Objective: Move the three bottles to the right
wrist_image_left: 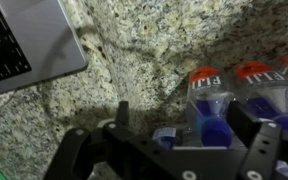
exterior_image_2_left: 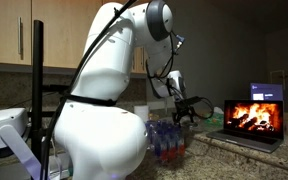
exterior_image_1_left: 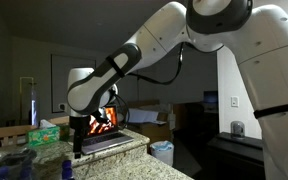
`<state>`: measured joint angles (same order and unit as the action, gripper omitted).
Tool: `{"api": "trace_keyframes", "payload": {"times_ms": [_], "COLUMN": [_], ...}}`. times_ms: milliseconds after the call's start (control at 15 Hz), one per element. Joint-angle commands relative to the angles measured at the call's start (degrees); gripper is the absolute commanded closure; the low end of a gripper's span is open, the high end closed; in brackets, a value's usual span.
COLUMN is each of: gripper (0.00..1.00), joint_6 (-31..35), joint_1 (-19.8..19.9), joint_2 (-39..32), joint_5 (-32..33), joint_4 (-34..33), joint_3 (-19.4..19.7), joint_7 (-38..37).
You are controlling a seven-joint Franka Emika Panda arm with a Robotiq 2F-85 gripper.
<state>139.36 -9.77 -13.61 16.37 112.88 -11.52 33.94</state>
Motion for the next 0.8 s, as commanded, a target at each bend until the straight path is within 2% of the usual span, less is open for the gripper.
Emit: {"api": "trace_keyframes", "payload": {"times_ms": [0,333,733], "gripper": [0.0,0.0,0.0], "joint_6": [-0.3,-5.2,-13.9], "joint_1": [1.3,1.1,0.6], "joint_2": [-3.0,-7.3,-11.2], "joint_5": [-5.5,-9.6,-9.4], "joint_4": [-3.9,-10.0,-16.2], "joint_3": [-2.5,-3.8,-3.4], "joint_7": [9.8,16.3,17.5]}}
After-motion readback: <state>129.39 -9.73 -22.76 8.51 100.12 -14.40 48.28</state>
